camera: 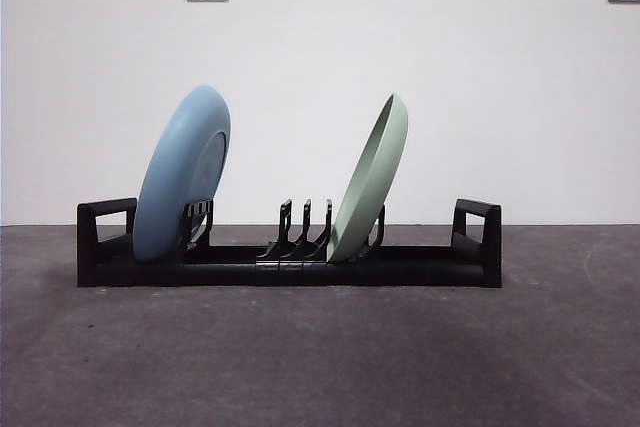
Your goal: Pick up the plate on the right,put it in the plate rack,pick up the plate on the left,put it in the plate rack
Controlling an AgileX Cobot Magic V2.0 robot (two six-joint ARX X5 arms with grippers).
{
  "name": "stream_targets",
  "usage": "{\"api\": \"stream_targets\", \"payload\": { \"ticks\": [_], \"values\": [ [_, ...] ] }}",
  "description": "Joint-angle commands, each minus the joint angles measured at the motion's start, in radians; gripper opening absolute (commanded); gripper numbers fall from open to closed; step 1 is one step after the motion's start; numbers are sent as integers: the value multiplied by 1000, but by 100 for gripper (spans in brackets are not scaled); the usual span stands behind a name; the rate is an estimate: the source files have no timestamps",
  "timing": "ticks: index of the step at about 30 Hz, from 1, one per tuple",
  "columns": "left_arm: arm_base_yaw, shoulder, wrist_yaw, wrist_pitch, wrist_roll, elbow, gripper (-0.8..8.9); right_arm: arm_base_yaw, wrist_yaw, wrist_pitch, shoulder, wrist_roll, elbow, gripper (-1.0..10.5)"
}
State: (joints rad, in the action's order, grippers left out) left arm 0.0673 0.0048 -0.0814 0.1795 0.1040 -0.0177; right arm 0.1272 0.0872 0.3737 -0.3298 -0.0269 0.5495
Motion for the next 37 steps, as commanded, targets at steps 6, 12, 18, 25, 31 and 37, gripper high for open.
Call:
{"api": "stream_targets", "payload": {
  "ticks": [6, 12, 18, 25, 31, 37],
  "values": [
    [-3, -3, 2, -3, -7, 14, -2, -19, 68, -189, 194, -5, -298, 3],
    [-3, -3, 2, -3, -7, 14, -2, -19, 65, -232, 272, 24, -445, 3],
    [-3, -3, 2, -3, -7, 14, -2, -19, 64, -232, 330, 63, -520, 3],
    [-3, -3, 2, -3, -7, 14, -2, -19, 64, -215, 329, 93, -543, 3],
    [-3, -3, 2, -3, -7, 14, -2, -19, 64, -201, 323, 166, -543, 3],
    [-3, -3, 2, -3, -7, 14, -2, -19, 60, -201, 312, 175, -543, 3]
  ]
}}
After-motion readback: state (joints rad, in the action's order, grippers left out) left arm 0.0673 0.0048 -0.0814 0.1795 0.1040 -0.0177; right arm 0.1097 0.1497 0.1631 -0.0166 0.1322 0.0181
